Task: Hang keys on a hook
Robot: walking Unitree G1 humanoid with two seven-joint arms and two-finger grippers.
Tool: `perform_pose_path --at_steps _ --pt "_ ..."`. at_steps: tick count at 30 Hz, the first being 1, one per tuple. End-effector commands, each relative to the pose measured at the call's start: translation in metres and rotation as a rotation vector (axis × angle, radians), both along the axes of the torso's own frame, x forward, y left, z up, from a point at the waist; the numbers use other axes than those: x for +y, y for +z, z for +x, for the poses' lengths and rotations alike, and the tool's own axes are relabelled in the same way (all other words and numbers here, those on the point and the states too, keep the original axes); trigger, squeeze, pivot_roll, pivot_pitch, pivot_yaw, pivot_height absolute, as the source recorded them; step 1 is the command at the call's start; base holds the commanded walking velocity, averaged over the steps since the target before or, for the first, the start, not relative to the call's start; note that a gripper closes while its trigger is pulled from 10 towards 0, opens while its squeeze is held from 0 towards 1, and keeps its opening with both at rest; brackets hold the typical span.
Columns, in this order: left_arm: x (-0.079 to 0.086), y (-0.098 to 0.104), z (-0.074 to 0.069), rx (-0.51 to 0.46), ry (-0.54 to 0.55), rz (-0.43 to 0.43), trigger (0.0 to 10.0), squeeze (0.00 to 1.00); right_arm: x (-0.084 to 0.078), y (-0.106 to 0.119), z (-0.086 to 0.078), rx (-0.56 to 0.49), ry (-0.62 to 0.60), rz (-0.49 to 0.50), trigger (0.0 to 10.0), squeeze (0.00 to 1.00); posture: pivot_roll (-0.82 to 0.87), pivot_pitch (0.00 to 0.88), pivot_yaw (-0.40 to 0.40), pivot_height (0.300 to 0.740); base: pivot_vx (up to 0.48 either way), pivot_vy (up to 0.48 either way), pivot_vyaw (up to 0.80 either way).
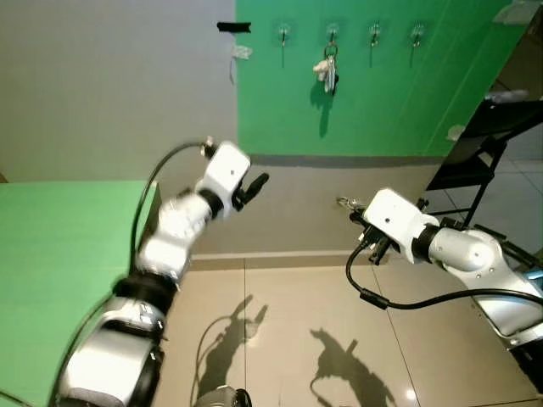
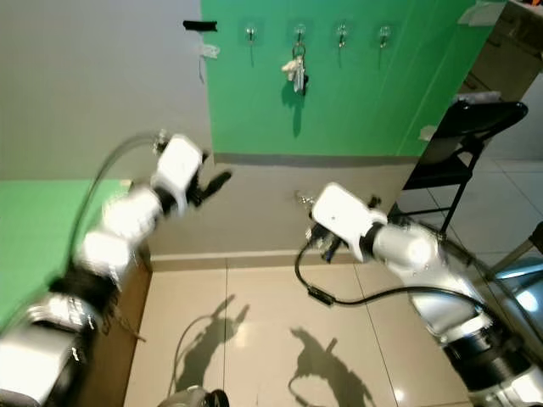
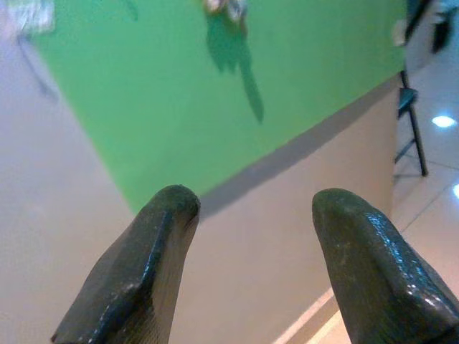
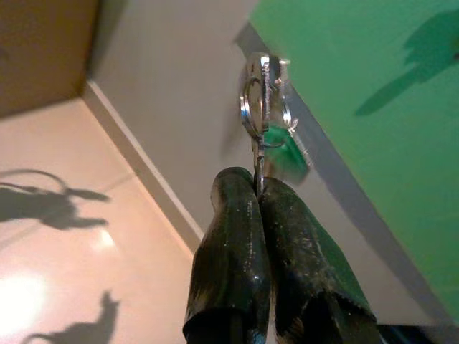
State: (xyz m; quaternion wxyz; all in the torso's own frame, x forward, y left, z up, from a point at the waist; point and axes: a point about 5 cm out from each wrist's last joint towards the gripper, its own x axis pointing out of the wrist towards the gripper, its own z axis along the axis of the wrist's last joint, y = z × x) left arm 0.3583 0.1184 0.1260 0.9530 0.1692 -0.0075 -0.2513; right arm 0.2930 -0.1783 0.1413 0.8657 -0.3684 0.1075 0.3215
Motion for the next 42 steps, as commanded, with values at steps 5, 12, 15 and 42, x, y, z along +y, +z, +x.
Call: perform_pose_path --at_steps 5,12,15,42 --pt "-0.022 -0.031 -0.018 0.164 0.068 -0.219 10.0 0.0 0.002 0.01 0.006 -0.121 -0.05 0.118 0.0 0.0 -0.17 0.0 0.006 0.74 0.0 0.0 0.0" --pt "-0.041 -0.017 -0.033 0.124 -0.279 -0.149 10.0 0.0 0.002 0.011 0.006 -0.107 -0.02 0.143 0.0 0.0 -0.17 0.0 -0.003 0.74 0.0 0.0 0.0" --pt "-0.033 0.002 -0.031 0.067 -0.457 -0.024 10.0 0.0 0.001 0.016 0.007 -0.075 0.008 0.181 0.0 0.0 -0.17 0.0 -0.01 0.74 0.0 0.0 0.0" --pt "-0.032 0.061 -0.016 0.015 -0.741 -0.105 10.0 0.0 0.018 0.049 -0.003 0.29 0.152 0.722 0.0 0.0 -0.19 0.0 -0.031 0.74 0.0 0.0 0.0"
